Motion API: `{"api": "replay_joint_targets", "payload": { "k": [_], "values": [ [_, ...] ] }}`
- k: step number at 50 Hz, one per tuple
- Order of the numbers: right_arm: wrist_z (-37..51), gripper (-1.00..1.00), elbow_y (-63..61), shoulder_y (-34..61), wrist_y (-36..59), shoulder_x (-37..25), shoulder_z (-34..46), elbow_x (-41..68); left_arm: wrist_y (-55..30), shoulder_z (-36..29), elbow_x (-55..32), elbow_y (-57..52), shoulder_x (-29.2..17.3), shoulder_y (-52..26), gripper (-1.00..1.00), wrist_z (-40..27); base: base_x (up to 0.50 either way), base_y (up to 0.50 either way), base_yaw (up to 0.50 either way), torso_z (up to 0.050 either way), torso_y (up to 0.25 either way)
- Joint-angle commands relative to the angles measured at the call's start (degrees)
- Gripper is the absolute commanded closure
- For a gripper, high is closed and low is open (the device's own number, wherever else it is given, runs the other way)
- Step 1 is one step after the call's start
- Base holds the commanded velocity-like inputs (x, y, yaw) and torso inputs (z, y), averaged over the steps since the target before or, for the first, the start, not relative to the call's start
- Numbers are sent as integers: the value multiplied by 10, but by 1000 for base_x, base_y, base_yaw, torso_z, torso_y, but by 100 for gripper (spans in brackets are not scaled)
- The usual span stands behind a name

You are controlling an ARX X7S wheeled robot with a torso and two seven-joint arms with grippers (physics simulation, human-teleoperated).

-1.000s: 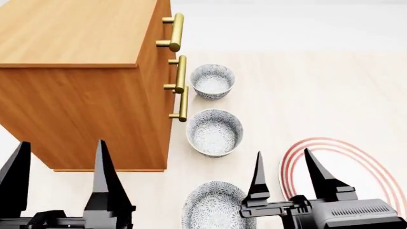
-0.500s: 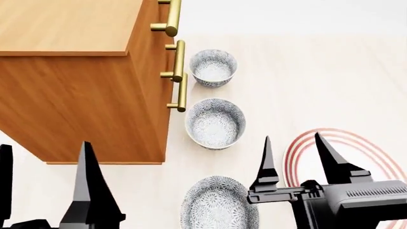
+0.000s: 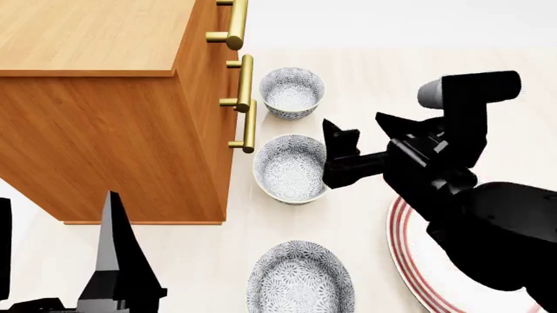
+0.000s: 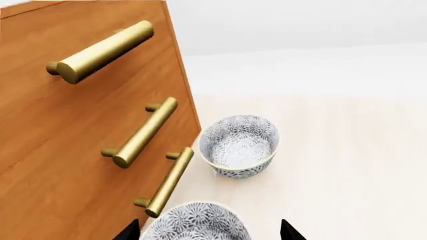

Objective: Put the bowl in the middle on the plate.

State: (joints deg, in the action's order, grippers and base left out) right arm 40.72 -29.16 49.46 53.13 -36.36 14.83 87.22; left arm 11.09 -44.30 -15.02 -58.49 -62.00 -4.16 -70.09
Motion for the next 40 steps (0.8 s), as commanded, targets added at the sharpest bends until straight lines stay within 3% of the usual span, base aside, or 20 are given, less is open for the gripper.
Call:
{"api": "replay_joint_targets", "payload": {
  "k": [1,8,17,25,33,35,40],
  "values": [
    [45,-100,222,175,98,12,76,180,0,-4,-3,3,-1,-6,-100,-2,0,0,0,0,0],
    [52,-100,342,265,200,30,160,239,0,-5,-5,9,0,-7,-100,-1,0,0,0,0,0],
    [14,-100,416,348,276,57,225,186,-5,-7,-4,8,3,-9,-100,2,0,0,0,0,0],
    [-14,-100,458,391,280,78,235,168,-5,-9,-7,11,5,-10,-100,5,0,0,0,0,0],
    [-127,-100,443,411,270,78,277,45,-5,-12,-7,14,8,-12,-100,10,0,0,0,0,0],
    [-78,-100,485,402,263,85,263,84,-5,-12,-9,14,8,-13,-100,10,0,0,0,0,0],
    [-111,-100,492,394,255,92,274,65,-4,-13,-10,16,8,-14,-100,12,0,0,0,0,0]
  ]
}}
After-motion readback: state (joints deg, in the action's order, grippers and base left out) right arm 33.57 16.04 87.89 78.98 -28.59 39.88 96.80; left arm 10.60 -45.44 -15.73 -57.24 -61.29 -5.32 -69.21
